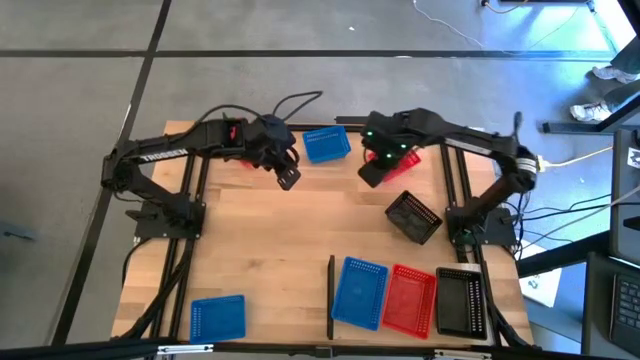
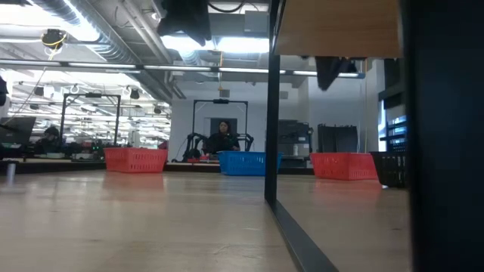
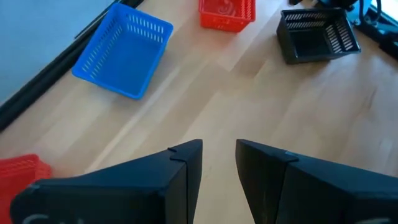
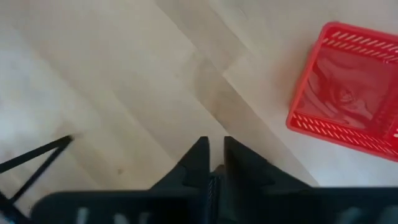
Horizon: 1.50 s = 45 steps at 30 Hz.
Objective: Stack baskets on shelf by color
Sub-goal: Stack the right red bin on top of the red bin on the shelf
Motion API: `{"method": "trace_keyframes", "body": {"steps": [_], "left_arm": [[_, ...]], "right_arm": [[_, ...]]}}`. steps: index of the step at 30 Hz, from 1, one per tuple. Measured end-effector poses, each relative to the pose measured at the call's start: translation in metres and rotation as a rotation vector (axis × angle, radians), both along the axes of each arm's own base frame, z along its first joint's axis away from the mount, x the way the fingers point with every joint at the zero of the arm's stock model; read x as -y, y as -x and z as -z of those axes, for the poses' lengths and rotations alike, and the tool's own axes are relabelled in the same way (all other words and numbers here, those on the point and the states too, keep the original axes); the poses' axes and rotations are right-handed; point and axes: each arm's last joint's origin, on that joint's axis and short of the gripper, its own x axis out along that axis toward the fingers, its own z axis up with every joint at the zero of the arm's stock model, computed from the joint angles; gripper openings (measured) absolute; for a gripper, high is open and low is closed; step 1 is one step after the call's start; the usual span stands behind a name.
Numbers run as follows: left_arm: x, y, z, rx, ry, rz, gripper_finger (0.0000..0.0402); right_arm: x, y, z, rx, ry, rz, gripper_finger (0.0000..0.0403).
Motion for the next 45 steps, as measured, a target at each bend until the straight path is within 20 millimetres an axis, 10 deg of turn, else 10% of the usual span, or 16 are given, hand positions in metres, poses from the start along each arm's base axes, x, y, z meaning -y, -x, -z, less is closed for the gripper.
{"method": "trace_keyframes", "body": {"steps": [12,45], "left_arm": [[-0.018,0.006,0.001,-0.035,-0.032,0.042,0.0089],[-0.027,0.010,0.002,-0.055,-0.032,0.014,0.0089]], "right_arm": [[0.041,-0.016,0.056,-0.241,0.050,0.109,0.0108],[0.065,-0.028,0.105,-0.405,0.096,0.144,0.0110]]}}
